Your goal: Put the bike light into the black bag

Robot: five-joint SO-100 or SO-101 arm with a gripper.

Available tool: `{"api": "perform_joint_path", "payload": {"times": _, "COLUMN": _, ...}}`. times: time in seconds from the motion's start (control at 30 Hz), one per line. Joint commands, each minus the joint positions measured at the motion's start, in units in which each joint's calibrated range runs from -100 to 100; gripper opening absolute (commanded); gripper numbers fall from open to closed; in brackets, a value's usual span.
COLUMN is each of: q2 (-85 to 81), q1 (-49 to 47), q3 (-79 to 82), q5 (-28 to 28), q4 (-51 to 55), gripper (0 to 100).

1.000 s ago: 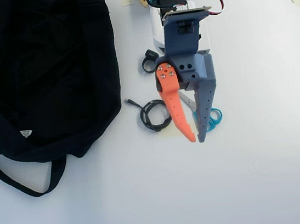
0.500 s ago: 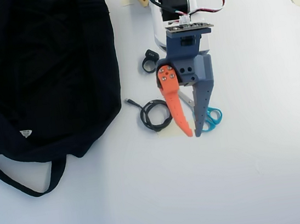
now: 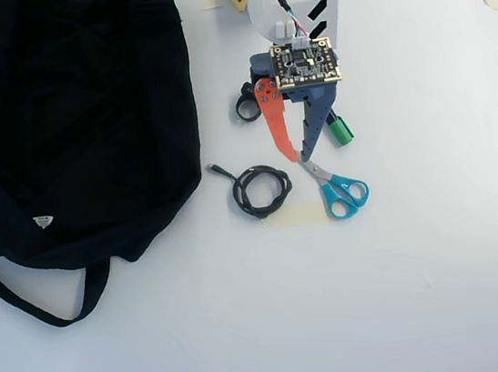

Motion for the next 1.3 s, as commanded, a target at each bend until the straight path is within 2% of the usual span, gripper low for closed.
{"api": "perform_joint_path", "payload": {"times": 0.0, "q2": -3.11, "q1": 0.20, "q3": -1.50, "q5": 0.35, "q4": 8.15, "gripper": 2}}
{"api": "perform_joint_path", "payload": {"times": 0.07, "q2": -3.11, "q1": 0.28, "q3": -1.59, "q5": 2.76, "q4": 13.14, "gripper": 2}}
{"api": "perform_joint_path", "payload": {"times": 0.27, "q2": -3.19, "q1": 0.28, "q3": -1.59, "q5": 16.66, "q4": 24.00, "gripper": 2}}
{"api": "perform_joint_path", "payload": {"times": 0.43, "q2": -7.42, "q1": 3.20, "q3": 0.38, "q5": 17.60, "q4": 28.65, "gripper": 2}}
{"api": "perform_joint_path", "payload": {"times": 0.63, "q2": -13.07, "q1": 3.72, "q3": 9.73, "q5": 18.23, "q4": 28.65, "gripper": 2}}
{"api": "perform_joint_path", "payload": {"times": 1.03, "q2": -14.56, "q1": 4.84, "q3": 21.50, "q5": 25.78, "q4": 27.79, "gripper": 2}}
{"api": "perform_joint_path", "payload": {"times": 1.27, "q2": -14.56, "q1": 7.68, "q3": 26.53, "q5": 30.19, "q4": 20.03, "gripper": 2}}
